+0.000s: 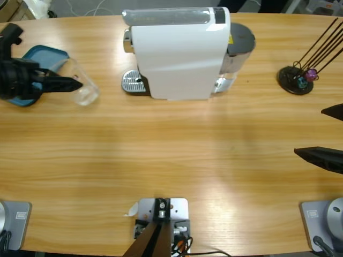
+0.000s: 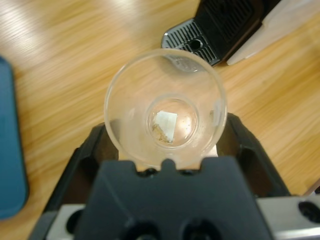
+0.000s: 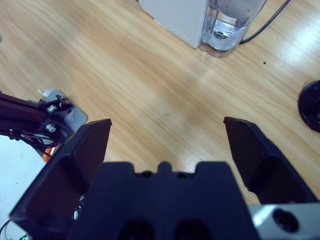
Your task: Pour coffee
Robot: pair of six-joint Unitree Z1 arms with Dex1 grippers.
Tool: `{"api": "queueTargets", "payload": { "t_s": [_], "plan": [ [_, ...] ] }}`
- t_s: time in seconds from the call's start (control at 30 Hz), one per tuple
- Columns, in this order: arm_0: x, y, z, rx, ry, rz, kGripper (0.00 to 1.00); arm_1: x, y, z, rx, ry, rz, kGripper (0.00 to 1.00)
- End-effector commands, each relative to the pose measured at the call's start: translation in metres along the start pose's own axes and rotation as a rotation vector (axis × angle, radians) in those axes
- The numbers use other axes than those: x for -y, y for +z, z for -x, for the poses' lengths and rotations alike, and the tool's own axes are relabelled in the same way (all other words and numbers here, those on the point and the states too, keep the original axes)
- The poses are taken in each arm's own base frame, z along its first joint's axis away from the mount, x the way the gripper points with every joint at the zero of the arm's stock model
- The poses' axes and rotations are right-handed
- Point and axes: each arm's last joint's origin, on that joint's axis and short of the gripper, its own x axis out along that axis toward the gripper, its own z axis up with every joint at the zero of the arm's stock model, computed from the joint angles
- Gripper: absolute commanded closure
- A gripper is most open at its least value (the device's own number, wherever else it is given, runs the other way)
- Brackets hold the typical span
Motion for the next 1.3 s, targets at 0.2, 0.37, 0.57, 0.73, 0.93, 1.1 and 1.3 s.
{"api": "queueTargets", "payload": {
  "t_s": [0.2,0.37,0.57,0.73,0.93,1.1,1.3],
  "plan": [
    [-0.01,0.036,-0.063,-0.033,-0.048,-0.151,0.566,0.003,-0.009,-0.001,-0.022,-0.002,-0.017,0.004],
    [-0.01,0.045,-0.073,-0.035,-0.055,-0.184,0.566,0.003,-0.009,-0.002,-0.025,-0.003,-0.017,0.004],
    [-0.004,0.05,-0.097,-0.063,-0.08,-0.219,0.566,0.003,-0.008,-0.003,-0.031,-0.005,-0.016,0.004],
    [0.007,0.055,-0.114,-0.07,-0.1,-0.247,0.566,0.002,-0.008,-0.004,-0.036,-0.005,-0.016,0.004],
    [0.01,0.059,-0.125,-0.077,-0.106,-0.263,0.566,0.002,-0.008,-0.004,-0.037,-0.004,-0.017,0.004],
    [0.01,0.06,-0.132,-0.085,-0.108,-0.273,0.566,0.002,-0.008,-0.004,-0.036,-0.003,-0.017,0.004],
    [0.016,0.06,-0.142,-0.096,-0.121,-0.291,0.566,0.002,-0.008,-0.003,-0.033,-0.003,-0.017,0.004]
  ]
}}
